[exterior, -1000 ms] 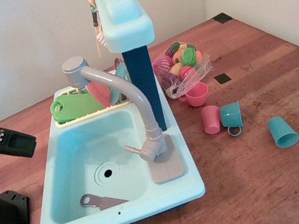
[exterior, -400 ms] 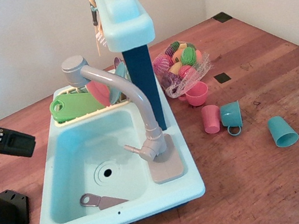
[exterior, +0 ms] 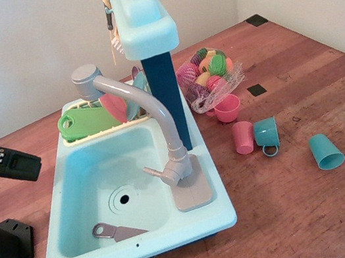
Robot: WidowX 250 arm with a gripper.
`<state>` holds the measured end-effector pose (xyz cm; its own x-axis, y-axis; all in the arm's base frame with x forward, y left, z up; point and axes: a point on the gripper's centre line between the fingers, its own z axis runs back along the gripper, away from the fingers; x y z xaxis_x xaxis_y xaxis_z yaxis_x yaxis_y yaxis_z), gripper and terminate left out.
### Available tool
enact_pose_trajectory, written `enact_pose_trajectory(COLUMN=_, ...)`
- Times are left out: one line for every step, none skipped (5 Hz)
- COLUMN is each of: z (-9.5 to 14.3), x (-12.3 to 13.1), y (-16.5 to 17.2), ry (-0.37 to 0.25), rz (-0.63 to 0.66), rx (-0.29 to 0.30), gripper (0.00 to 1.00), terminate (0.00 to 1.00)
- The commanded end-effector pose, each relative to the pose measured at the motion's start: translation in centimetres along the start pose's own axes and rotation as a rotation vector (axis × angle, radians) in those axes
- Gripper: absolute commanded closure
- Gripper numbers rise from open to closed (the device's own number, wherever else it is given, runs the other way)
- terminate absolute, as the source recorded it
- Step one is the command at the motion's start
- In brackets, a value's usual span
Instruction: Turn lever vertical to front
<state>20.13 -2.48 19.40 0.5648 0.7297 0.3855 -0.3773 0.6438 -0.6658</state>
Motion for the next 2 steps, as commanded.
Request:
enact_pose_trajectory(z=0.3, x=0.85, y=-0.53, ry=-0.024, rz=-0.015, rx=-0.012, gripper=0.0, terminate=0.0)
enact_pose_trajectory(z=0.3, x=0.85, y=-0.53, ry=-0.024, rz=-0.015, rx=-0.012, gripper=0.0, terminate=1.0)
